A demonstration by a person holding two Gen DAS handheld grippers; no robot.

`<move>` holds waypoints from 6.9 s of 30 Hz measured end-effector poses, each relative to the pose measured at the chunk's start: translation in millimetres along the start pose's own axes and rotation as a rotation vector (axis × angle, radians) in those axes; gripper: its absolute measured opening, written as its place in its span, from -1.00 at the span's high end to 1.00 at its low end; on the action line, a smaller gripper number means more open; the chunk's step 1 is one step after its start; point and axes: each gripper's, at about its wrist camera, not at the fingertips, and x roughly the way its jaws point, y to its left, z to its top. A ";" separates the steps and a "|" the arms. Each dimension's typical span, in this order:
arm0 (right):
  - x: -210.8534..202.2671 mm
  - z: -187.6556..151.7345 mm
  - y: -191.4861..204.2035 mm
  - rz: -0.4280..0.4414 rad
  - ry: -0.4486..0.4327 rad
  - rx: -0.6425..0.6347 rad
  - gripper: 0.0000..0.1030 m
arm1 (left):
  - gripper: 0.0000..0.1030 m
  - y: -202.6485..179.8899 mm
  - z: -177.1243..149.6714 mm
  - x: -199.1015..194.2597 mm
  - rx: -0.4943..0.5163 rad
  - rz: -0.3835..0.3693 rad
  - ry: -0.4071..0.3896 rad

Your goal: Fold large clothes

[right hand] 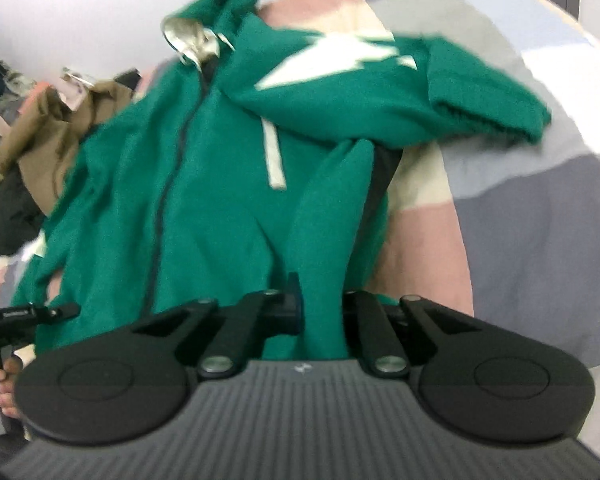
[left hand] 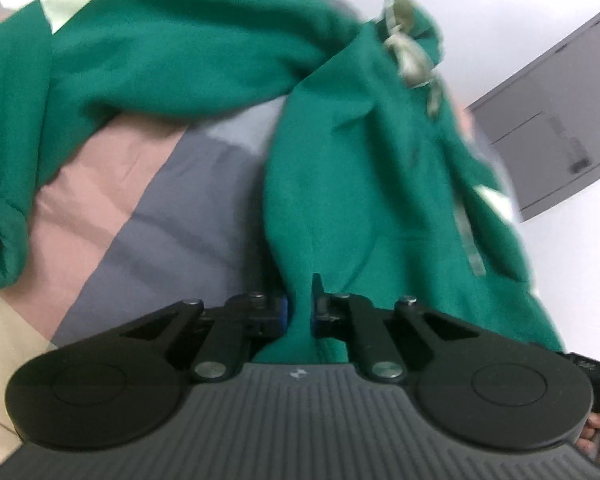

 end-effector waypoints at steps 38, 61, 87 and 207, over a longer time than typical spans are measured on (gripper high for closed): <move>-51.5 47.2 -73.5 -0.132 -0.149 -0.043 -0.52 | -0.12 -49.0 -22.7 -47.6 0.292 0.175 -0.215; 84.4 72.1 -94.1 -0.190 -0.221 -0.366 -0.56 | -0.13 -85.0 -29.2 18.7 0.404 0.143 -0.164; -79.3 221.1 -275.5 -0.615 -0.590 0.176 0.75 | -0.13 -85.5 -21.6 34.9 0.389 0.242 -0.138; 83.2 7.1 89.2 -0.078 -0.127 -0.218 0.06 | -0.20 112.6 16.9 -63.3 -0.666 0.174 -0.584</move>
